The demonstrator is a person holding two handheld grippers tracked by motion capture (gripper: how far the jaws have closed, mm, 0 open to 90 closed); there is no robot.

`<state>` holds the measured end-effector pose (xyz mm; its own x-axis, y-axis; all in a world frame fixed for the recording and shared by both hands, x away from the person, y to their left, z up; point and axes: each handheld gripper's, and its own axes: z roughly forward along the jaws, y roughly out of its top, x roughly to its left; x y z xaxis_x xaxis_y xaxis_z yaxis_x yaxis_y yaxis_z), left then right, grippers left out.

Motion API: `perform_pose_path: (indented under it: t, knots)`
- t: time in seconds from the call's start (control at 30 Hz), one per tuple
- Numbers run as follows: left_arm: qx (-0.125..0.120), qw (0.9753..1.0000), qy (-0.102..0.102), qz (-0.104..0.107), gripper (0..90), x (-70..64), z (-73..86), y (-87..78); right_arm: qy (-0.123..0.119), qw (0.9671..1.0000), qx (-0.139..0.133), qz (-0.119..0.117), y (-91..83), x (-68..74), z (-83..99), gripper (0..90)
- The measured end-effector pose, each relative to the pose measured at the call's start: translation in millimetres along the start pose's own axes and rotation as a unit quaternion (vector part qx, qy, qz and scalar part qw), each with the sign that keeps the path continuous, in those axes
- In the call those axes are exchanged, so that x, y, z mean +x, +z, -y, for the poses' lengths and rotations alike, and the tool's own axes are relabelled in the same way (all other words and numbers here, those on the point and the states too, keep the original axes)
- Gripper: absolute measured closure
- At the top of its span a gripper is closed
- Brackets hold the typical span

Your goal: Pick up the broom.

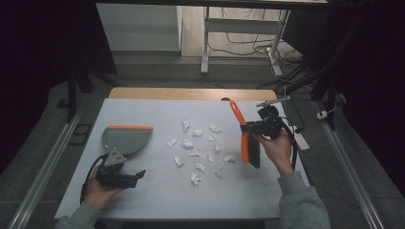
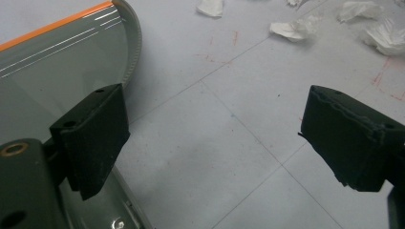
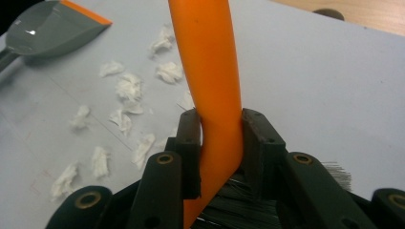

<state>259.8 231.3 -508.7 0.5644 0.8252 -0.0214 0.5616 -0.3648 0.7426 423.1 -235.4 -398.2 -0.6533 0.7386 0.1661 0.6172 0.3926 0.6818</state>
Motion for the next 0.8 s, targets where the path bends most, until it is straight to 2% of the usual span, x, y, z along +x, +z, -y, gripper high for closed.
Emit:
perform_pose_path:
  t: [0.17, 0.3, 0.8]
  knots:
    - [-0.002, 1.0000, 0.003, 0.000, 9.9, -1.1, -0.8, -0.5, 0.000, 0.9995, -0.021, -0.024, 0.6, 13.1, 0.5, 70.1]
    - [-0.001, 1.0000, 0.004, 0.002, 10.0, -2.4, -1.5, 0.7, 0.009, 0.9986, -0.035, -0.040, 2.9, 19.6, 1.6, 70.1]
    - [-0.005, 0.9999, 0.011, 0.003, 10.5, -7.5, -4.8, 1.2, 0.041, 0.9952, -0.060, -0.067, 20.5, 27.5, 7.4, 70.1]
